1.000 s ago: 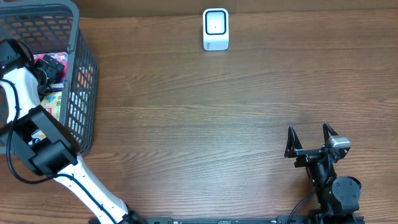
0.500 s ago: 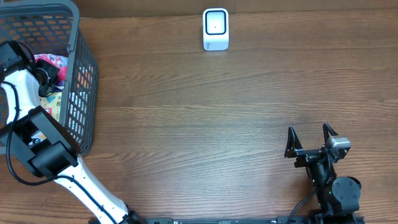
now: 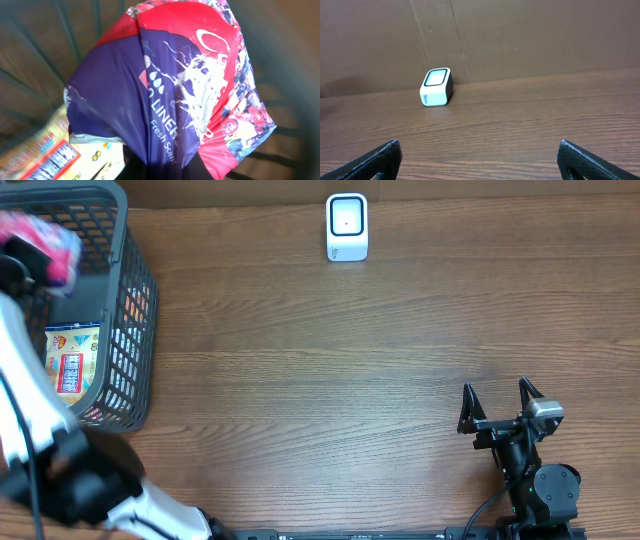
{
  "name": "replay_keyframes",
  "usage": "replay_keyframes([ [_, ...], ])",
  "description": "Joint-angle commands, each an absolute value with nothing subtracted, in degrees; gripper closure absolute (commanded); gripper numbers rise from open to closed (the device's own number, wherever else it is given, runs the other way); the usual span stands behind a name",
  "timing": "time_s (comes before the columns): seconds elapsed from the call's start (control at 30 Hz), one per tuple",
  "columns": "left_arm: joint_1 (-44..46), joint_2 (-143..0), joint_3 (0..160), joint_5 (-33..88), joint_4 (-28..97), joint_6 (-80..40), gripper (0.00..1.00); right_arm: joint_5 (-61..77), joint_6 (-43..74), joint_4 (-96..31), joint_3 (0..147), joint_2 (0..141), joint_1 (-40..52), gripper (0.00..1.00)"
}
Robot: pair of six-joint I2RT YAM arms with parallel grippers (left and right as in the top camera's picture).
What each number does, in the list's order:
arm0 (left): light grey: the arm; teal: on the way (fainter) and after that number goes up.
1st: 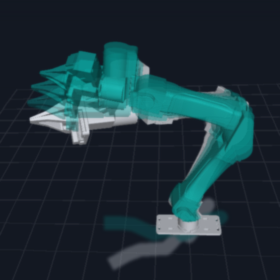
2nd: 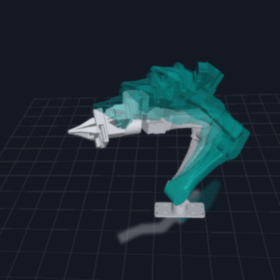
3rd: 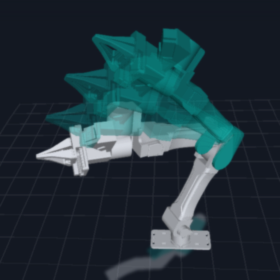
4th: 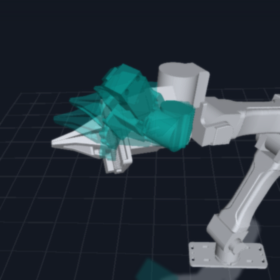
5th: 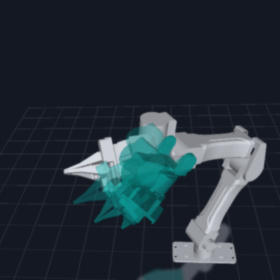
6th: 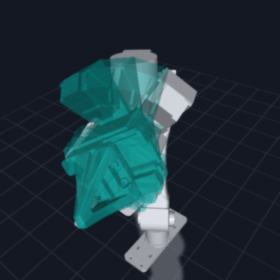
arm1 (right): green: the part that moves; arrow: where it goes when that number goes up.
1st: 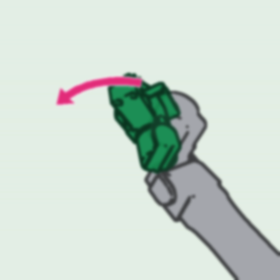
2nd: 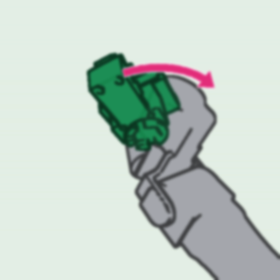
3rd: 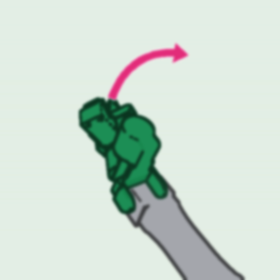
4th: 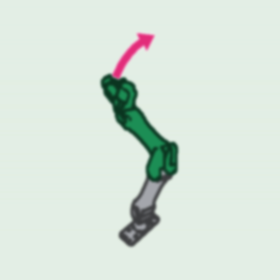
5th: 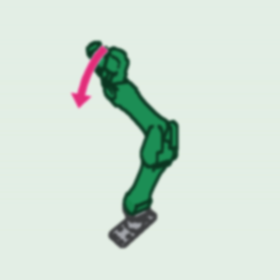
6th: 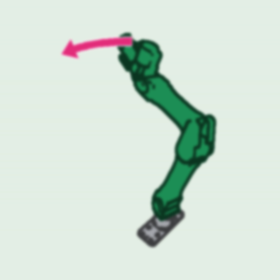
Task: Scan the item barcode
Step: 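Lift the pink liner pack out and place it on the table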
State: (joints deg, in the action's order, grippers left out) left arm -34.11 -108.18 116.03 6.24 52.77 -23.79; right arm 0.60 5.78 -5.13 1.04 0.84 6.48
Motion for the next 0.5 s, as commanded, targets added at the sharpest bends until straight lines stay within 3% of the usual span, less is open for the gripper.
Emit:
replay_keyframes([
  [0.0,-33.71,-95.77,118.56,12.99,53.6,-21.65,0.96,0.05,5.82,-4.82,0.47,0.32,6.79,0.0],
  [0.27,-28.03,-89.14,118.5,35.09,65.19,-9.74,0.96,0.05,5.82,-4.82,0.47,0.32,6.79,0.0],
  [0.47,-17.87,-90.8,111.96,32.49,72.82,4.27,0.96,0.05,5.82,-4.82,0.47,0.32,6.79,0.0],
])
